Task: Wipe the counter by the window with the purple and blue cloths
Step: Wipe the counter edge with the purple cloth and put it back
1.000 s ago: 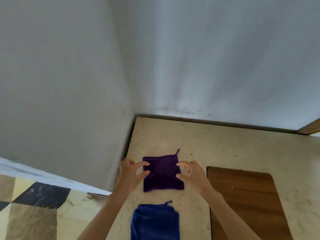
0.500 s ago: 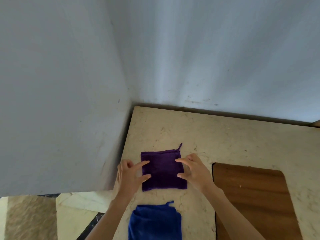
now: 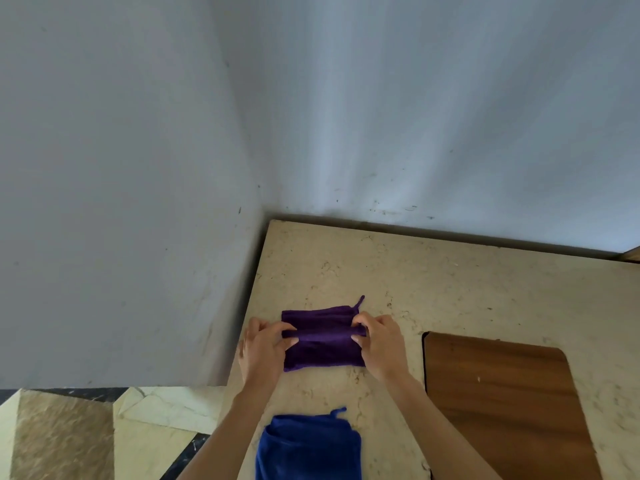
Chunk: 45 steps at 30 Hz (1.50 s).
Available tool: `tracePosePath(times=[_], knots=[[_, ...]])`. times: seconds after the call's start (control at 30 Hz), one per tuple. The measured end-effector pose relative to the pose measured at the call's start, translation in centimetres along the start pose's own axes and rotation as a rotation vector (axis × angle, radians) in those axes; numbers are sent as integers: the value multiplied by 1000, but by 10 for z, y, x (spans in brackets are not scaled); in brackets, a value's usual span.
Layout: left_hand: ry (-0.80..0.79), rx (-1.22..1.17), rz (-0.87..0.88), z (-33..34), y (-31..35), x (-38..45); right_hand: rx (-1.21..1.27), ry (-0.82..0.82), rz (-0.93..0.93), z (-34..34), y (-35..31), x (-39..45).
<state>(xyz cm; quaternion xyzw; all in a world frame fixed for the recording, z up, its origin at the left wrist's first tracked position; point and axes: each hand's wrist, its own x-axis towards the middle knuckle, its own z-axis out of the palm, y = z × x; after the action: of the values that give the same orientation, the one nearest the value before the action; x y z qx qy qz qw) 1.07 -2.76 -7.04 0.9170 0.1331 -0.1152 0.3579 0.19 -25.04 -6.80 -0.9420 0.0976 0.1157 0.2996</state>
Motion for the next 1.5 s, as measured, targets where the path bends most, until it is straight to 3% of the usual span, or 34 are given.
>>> tracePosePath(times=[0.17, 0.33, 0.47, 0.9, 1.13, 1.43, 1.5], knots=[[-66, -256, 29, -29, 19, -18, 270, -103, 47, -26, -14, -17], [-52, -388, 9, -72, 50, -64, 473, -48, 20, -76, -42, -64], [38, -450, 94, -116, 78, -114, 605, 27, -30, -121, -69, -119], [325, -270, 505, -228, 153, -269, 677, 335, -309, -237, -131, -291], [245, -107, 636, -223, 183, -312, 741, 516, -284, -263, -119, -356], [112, -8, 743, -166, 232, -392, 698, 702, -175, -297, -38, -434], [42, -90, 740, -153, 247, -413, 681, 749, -172, -308, -17, -455]])
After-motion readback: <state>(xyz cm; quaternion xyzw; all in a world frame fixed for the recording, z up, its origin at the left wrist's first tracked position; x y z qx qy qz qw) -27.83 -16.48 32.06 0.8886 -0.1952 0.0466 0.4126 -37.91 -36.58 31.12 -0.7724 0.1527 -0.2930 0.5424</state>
